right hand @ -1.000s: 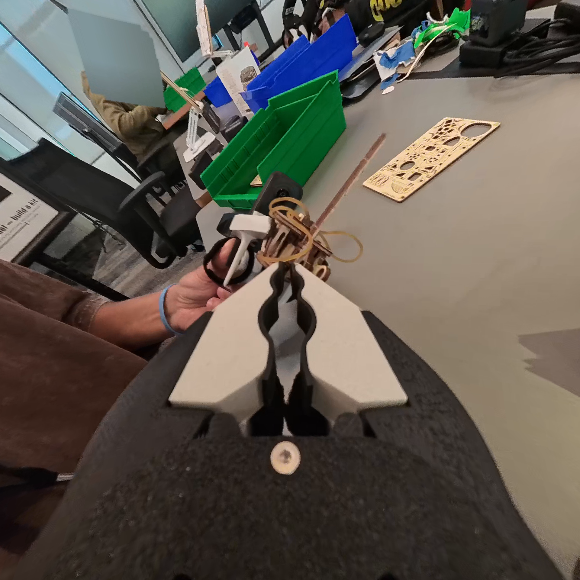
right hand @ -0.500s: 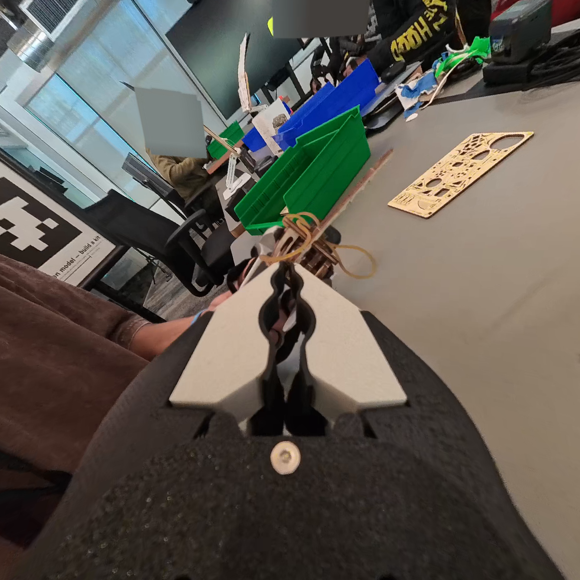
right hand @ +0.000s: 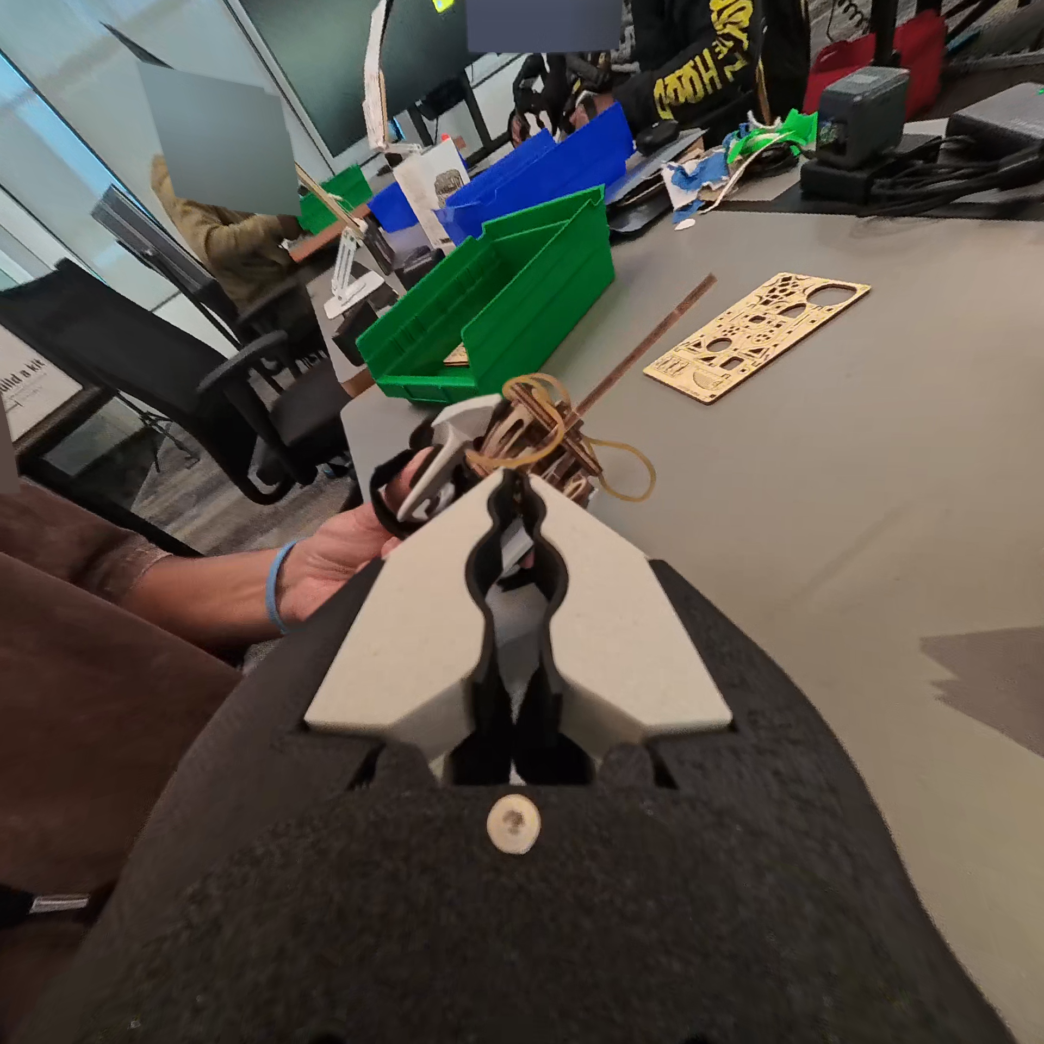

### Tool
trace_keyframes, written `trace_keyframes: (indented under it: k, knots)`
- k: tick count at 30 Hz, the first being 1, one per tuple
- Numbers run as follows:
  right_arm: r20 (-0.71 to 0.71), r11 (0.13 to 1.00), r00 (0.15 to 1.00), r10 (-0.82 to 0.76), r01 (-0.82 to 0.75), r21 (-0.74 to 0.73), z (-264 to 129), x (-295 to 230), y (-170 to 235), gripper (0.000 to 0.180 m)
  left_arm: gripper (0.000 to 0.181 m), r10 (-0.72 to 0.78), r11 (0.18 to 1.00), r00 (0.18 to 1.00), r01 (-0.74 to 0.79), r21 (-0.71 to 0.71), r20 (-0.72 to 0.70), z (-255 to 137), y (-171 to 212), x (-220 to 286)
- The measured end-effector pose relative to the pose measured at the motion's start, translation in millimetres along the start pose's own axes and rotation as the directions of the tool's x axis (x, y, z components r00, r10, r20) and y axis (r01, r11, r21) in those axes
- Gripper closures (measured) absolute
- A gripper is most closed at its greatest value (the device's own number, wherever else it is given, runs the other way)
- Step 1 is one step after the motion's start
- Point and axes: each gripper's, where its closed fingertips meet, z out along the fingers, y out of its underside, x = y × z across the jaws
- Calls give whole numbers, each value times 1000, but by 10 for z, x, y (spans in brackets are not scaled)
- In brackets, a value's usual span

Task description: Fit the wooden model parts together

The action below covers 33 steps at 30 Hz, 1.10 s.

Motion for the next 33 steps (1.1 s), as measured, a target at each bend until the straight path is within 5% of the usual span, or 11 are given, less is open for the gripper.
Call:
trace_keyframes:
  k: [1, 16, 24, 33]
  knots:
    - [-1, 1000, 1000, 0, 0, -4, -2, 0, 0, 179, 142, 28, 1000, 999, -28, -12, 18, 2, 3, 4]
    - [68, 988, 986, 149, -146, -51, -16, 58, 188, 177, 141, 317, 939, 918, -268, -216, 240, -41, 67, -136]
    - [145, 955, 944, 297, -291, -62, -57, 63, 275, 178, 141, 367, 917, 891, -298, -266, 267, -33, 142, -205]
    - [90, 983, 979, 181, -177, -55, -100, 60, 161, 177, 142, 247, 960, 951, -214, -183, 184, 33, 112, -157]
